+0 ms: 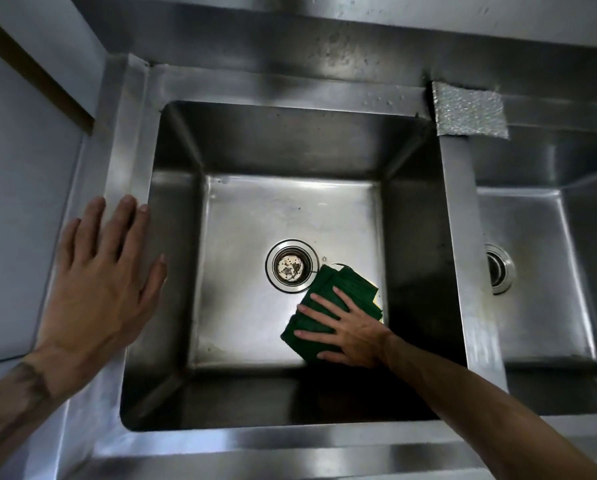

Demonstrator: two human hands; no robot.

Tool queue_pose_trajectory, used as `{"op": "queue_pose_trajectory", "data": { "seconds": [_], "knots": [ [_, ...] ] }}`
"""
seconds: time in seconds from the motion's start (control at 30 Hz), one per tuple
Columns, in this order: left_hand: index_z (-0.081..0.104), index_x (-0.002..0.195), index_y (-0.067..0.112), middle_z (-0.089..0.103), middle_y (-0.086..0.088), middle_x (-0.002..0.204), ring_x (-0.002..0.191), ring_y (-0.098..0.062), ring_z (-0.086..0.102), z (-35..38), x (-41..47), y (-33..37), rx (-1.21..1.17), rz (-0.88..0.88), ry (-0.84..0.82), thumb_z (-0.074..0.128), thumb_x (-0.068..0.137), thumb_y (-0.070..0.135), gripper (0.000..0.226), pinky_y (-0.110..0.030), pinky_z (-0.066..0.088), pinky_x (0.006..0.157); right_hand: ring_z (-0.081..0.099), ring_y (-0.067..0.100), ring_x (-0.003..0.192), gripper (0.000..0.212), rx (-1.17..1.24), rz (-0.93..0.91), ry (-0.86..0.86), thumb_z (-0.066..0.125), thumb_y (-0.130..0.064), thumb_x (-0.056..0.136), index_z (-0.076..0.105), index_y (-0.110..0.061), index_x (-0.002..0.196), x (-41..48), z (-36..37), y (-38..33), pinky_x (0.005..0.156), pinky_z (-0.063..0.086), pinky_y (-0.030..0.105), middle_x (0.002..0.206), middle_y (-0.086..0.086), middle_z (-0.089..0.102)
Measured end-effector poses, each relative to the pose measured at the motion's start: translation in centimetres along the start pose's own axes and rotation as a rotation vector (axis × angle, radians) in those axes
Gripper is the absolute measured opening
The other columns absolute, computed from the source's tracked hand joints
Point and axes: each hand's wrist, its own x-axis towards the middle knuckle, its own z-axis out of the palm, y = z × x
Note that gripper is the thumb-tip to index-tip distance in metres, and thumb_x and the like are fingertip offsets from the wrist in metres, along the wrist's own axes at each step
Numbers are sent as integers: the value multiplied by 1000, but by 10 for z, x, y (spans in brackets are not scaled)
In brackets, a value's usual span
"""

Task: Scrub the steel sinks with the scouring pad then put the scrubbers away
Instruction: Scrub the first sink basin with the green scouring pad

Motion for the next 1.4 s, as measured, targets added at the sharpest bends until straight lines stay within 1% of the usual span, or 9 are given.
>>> {"op": "queue_pose_trajectory", "data": {
  "seconds": [0.13, 0.23, 0.43, 0.53, 0.67, 0.77, 0.97, 1.17, 1.4],
  "knots": [
    [34, 161, 1, 35, -26, 167, 156, -51, 27, -1, 0, 0, 2, 4, -13, 35, 106, 45, 71, -64, 23, 124, 3, 35, 156, 64, 20, 24, -25, 31, -64, 100, 14, -45, 158, -2, -4, -1, 118, 13, 68, 170, 3, 6],
    [33, 162, 1, 35, -26, 167, 155, -51, 27, -1, -1, -3, 10, 10, -16, 33, 107, 46, 71, -64, 22, 124, 6, 35, 156, 64, 18, 74, -37, 32, -65, 98, 17, -45, 157, 0, -6, -4, 119, 12, 68, 170, 3, 8],
    [32, 163, 2, 36, -26, 167, 154, -51, 29, -1, -1, -2, -3, 19, 1, 29, 109, 46, 69, -64, 23, 124, 13, 36, 155, 68, 105, 452, -20, 37, -67, 95, 19, -45, 157, -13, -5, -11, 115, 22, 69, 170, 5, 11],
    [31, 163, 2, 35, -26, 167, 155, -51, 28, -1, 0, -3, 9, 20, -7, 29, 110, 46, 69, -64, 24, 123, 14, 38, 154, 70, 124, 529, -27, 37, -66, 95, 17, -43, 158, -13, -6, -22, 115, 21, 70, 170, 6, 10],
    [34, 162, 2, 37, -26, 166, 153, -51, 30, -1, 0, 1, -15, -6, 13, 30, 110, 43, 67, -64, 24, 122, 13, 40, 154, 71, 152, 563, -67, 35, -66, 96, 14, -40, 159, -18, -1, -36, 112, 24, 72, 170, 8, 8],
    [34, 162, 2, 37, -25, 167, 154, -50, 28, -2, 2, 1, -28, -8, 6, 30, 109, 44, 68, -63, 22, 124, 16, 41, 153, 72, 156, 569, -68, 36, -66, 96, 16, -39, 159, -18, 0, -36, 112, 26, 72, 169, 8, 11],
    [36, 161, 0, 37, -27, 166, 154, -51, 29, -1, 0, -2, -11, 0, -11, 29, 109, 46, 70, -64, 24, 123, 10, 39, 154, 69, 152, 584, -26, 33, -67, 97, 15, -41, 159, -10, 3, -29, 114, 21, 72, 170, 7, 9],
    [36, 161, 0, 36, -25, 167, 157, -49, 27, -2, 1, 0, -4, -9, -51, 32, 106, 47, 73, -64, 23, 126, 0, 36, 156, 67, 197, 721, 42, 27, -65, 99, 8, -44, 159, 18, 0, -8, 116, 13, 72, 170, 4, 4],
    [39, 160, 0, 38, -23, 167, 158, -47, 26, -3, 2, 2, -3, -27, -44, 36, 104, 45, 72, -65, 25, 125, -6, 33, 156, 65, 219, 820, 144, 17, -68, 99, 3, -46, 158, 50, -9, 27, 118, 4, 70, 171, 1, -3]
  ]
}}
